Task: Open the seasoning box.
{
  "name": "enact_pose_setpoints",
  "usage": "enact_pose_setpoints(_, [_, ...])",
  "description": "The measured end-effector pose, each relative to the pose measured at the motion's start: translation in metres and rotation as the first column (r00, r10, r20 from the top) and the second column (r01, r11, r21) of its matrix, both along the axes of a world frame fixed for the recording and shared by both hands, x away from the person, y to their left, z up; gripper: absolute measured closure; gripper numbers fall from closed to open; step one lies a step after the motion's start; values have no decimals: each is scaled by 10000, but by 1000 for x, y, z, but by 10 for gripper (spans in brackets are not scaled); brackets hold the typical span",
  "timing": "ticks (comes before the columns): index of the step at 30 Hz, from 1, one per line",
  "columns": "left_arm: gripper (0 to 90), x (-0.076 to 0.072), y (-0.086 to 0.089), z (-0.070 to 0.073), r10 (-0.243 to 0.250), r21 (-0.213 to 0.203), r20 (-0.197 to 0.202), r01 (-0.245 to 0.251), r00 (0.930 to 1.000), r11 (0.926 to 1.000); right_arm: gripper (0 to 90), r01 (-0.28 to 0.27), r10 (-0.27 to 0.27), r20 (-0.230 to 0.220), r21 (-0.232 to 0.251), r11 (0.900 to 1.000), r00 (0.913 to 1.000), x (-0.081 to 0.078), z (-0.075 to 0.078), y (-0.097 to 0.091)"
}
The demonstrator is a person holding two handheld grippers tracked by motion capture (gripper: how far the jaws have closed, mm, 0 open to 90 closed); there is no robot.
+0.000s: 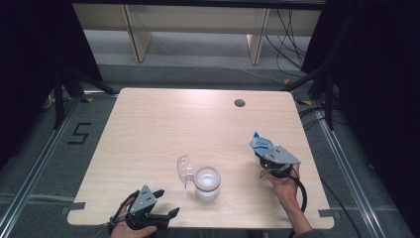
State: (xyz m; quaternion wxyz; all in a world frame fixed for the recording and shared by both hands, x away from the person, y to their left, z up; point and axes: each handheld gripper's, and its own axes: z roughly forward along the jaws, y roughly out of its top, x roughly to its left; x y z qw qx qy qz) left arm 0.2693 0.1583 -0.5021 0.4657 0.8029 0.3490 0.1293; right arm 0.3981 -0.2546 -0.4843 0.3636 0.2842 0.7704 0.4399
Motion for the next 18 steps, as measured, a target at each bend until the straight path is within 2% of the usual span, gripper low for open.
enact_pose_setpoints(1, [212, 0, 0, 0, 10, -12, 3, -10, 10000, 10000, 790, 85, -85, -139, 58, 9999, 9999, 1, -1, -3])
enact_pose_setpoints(4, [212, 0, -1, 0, 63, -96, 15, -63, 10000, 9999, 791, 235, -189, -619, 748, 9969, 9979, 2, -5, -8])
enact_pose_setpoints(6, [212, 0, -1, 0, 80, -86, 41, -79, 10000, 9999, 792, 362, -285, -740, 1045, 9939, 9969, 3, -7, -11])
enact_pose_setpoints(7, [212, 0, 0, 0, 52, -31, 54, -51, 10000, 10000, 792, 349, -279, -686, 1028, 9941, 9973, 4, -9, -12])
enact_pose_setpoints(9, [212, 0, 0, 0, 7, -56, 27, -7, 10000, 10000, 793, 497, -372, -921, 1379, 9892, 9951, 5, -11, -15])
enact_pose_setpoints(11, [212, 0, 0, 0, 28, 7, 34, -28, 10000, 10000, 794, 493, -380, -772, 1498, 9875, 9963, 7, -12, -18])
enact_pose_setpoints(12, [212, 0, 0, 0, 34, 5, 41, -34, 10000, 10000, 794, 640, -480, -986, 1667, 9839, 9940, 6, -13, -19])
enact_pose_setpoints(13, [212, 0, 1, 0, -15, 141, 49, 14, 10000, 9999, 794, 574, -399, -954, 1889, 9803, 9946, 8, -14, -22])
enact_pose_setpoints(14, [212, 0, -1, 0, 92, -102, 42, -91, 9999, 9999, 794, 684, -484, -993, 2091, 9755, 9939, 7, -15, -23])
enact_pose_setpoints(15, [212, 0, -1, 0, 72, -71, 52, -71, 10000, 9999, 794, 880, -649, -1121, 2154, 9726, 9916, 7, -15, -24])
enact_pose_setpoints(16, [212, 0, -1, 0, 83, -86, 41, -83, 10000, 9999, 795, 810, -631, -919, 2061, 9752, 9938, 9, -16, -26])
enact_pose_setpoints(17, [212, 0, -1, 0, 83, -102, 28, -83, 10000, 9999, 796, 944, -742, -948, 2305, 9685, 9927, 8, -17, -26])
enact_pose_setpoints(18, [212, 0, -1, 0, 82, -89, 32, -82, 10000, 9999, 797, 912, -708, -979, 2234, 9705, 9927, 10, -17, -29])
